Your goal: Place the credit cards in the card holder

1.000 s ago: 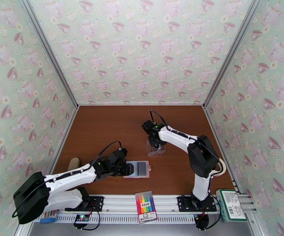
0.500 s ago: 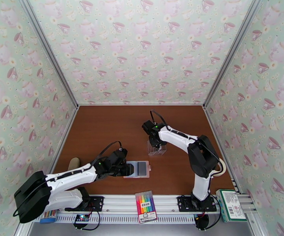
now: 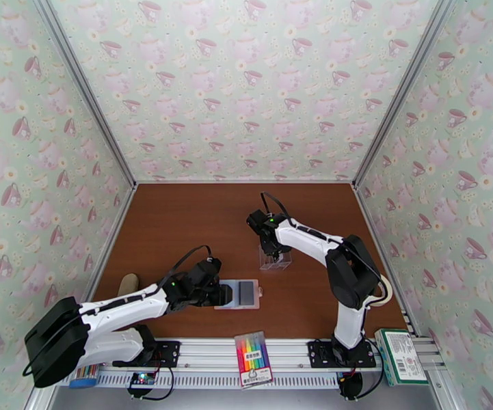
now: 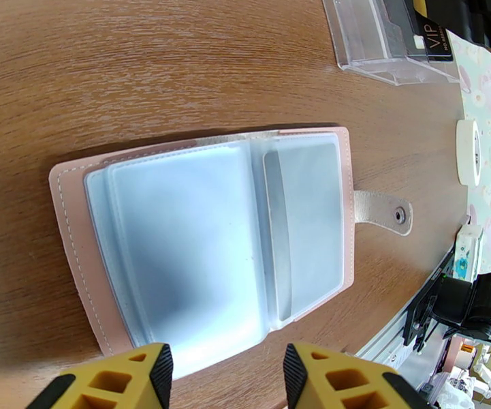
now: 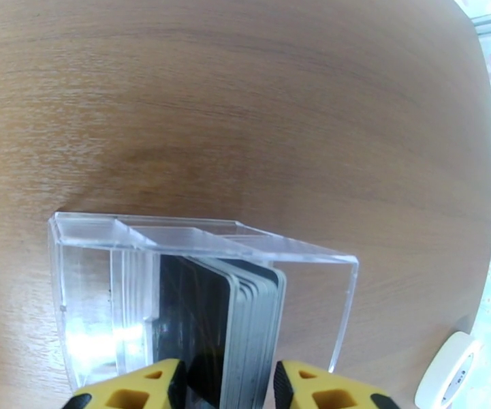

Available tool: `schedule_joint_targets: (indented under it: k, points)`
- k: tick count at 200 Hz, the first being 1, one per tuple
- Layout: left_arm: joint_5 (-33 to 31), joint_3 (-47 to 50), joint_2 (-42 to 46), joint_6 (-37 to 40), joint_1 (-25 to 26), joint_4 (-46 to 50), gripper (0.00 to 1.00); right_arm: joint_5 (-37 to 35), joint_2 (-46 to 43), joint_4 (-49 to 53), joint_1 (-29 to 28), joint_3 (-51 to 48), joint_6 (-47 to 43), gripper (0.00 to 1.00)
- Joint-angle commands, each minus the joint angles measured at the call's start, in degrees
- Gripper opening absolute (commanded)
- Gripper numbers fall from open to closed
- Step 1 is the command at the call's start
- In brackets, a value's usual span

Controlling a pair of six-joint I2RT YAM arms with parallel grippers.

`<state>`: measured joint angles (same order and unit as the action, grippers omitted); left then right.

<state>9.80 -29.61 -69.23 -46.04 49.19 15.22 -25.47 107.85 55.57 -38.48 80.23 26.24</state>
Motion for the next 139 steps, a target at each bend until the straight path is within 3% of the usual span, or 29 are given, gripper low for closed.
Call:
schedule_joint_targets:
  k: [1, 88, 139]
  points:
    - [0.9, -0.3, -0.6, 0.3, -0.4, -0.5, 0.50, -2.9, -2.3, 2.0, 0.5, 1.0, -0.6, 0.41]
    - [0.7, 0.0, -0.1, 0.1, -0.3, -0.4, 0.50, -4.1, -3.9, 2.8, 1.0, 0.3, -0.5, 0.40]
    - [0.8, 0.0, -0.5, 0.1, -0.4, -0.5, 0.50, -3.1, -3.8, 2.5, 1.0, 0.0, -0.6, 0.31]
